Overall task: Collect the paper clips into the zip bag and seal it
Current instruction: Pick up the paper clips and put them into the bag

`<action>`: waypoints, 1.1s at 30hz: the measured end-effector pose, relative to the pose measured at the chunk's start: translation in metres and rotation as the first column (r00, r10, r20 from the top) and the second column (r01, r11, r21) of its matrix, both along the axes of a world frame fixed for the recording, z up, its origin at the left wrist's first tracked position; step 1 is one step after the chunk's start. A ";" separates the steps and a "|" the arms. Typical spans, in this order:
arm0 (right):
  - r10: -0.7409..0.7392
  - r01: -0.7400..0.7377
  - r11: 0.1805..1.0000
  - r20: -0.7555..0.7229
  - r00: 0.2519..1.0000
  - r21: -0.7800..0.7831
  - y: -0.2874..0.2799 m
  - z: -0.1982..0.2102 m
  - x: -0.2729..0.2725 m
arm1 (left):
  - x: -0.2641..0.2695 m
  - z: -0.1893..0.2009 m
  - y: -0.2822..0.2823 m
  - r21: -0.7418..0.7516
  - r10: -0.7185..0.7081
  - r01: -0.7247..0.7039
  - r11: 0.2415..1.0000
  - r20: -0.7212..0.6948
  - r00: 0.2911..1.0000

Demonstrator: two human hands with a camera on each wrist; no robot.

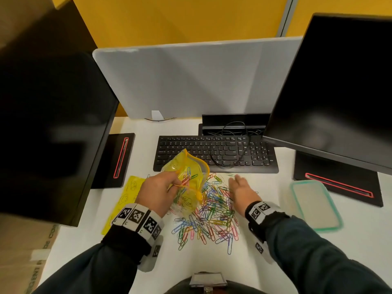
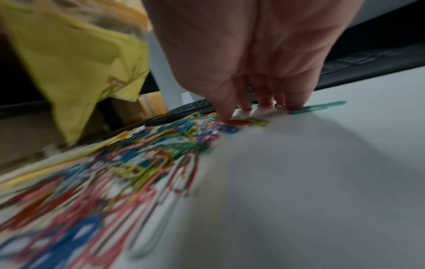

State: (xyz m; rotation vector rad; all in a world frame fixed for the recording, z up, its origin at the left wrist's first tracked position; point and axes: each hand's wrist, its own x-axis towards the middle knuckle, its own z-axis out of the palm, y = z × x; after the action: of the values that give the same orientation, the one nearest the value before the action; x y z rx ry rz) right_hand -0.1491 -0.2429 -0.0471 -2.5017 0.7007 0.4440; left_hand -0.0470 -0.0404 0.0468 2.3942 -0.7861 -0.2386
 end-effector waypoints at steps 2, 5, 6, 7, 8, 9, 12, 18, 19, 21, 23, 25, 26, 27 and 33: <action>0.087 -0.087 0.996 0.023 0.996 -0.024 0.010 -0.003 0.003 | 0.003 0.000 0.003 -0.007 0.013 -0.013 1.000 0.002 1.000; 0.154 -0.153 0.988 0.032 0.988 -0.026 0.014 0.001 0.014 | 0.005 0.001 0.006 0.004 0.028 -0.028 1.000 -0.006 1.000; 0.180 -0.179 0.984 0.031 0.983 -0.024 0.014 0.003 0.020 | 0.006 0.001 0.007 0.013 0.032 -0.032 0.999 -0.009 0.999; 0.221 -0.221 0.975 0.013 0.975 -0.022 0.015 0.005 0.026 | 0.006 0.002 0.007 0.021 0.033 -0.033 0.999 -0.010 0.999; 0.273 -0.273 0.962 -0.021 0.962 -0.023 0.016 0.005 0.033 | 0.007 0.002 0.007 0.027 0.032 -0.032 0.999 -0.014 0.999; 0.325 -0.327 0.944 -0.061 0.944 -0.028 0.017 0.005 0.038 | 0.007 0.003 0.006 0.028 0.030 -0.029 0.999 -0.018 0.999; 0.379 -0.386 0.922 -0.130 0.916 -0.038 0.018 -0.003 0.046 | 0.010 0.005 0.007 0.029 0.018 -0.017 0.999 -0.018 1.000; 0.369 -0.371 0.928 -0.054 0.928 -0.020 0.022 -0.003 0.029 | 0.014 0.002 0.012 0.024 0.022 -0.022 0.999 -0.020 1.000; 0.375 -0.376 0.926 -0.027 0.927 -0.032 0.022 -0.001 0.031 | 0.014 0.001 0.012 0.024 0.026 -0.025 0.999 -0.020 0.999; 0.410 -0.410 0.911 -0.007 0.912 -0.043 0.025 0.000 0.043 | 0.014 0.001 0.012 0.020 0.031 -0.030 0.999 -0.014 0.999; 0.449 -0.450 0.893 -0.041 0.893 -0.017 0.029 -0.003 0.056 | 0.015 0.001 0.013 0.017 0.031 -0.031 0.999 -0.015 0.999; 0.460 -0.461 0.887 -0.070 0.885 -0.009 0.029 -0.007 0.062 | 0.016 0.002 0.016 0.017 0.031 -0.031 0.999 -0.014 0.999; 0.461 -0.463 0.886 -0.075 0.884 -0.014 0.029 -0.008 0.061 | 0.016 0.002 0.018 0.022 0.037 -0.037 0.999 -0.011 0.999; 0.462 -0.464 0.886 -0.076 0.884 -0.019 0.028 -0.008 0.058 | 0.016 0.002 0.019 0.029 0.045 -0.045 0.999 -0.008 0.999; 0.436 -0.436 0.900 0.059 0.898 -0.005 0.014 -0.001 0.004 | 0.009 -0.005 0.016 0.039 0.018 -0.016 0.999 -0.055 0.998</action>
State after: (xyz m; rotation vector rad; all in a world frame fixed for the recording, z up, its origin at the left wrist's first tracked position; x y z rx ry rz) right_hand -0.1453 -0.2287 -0.0482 -2.6478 0.1031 0.5227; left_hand -0.0378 -0.0246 0.0414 2.4191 -0.7418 -0.3143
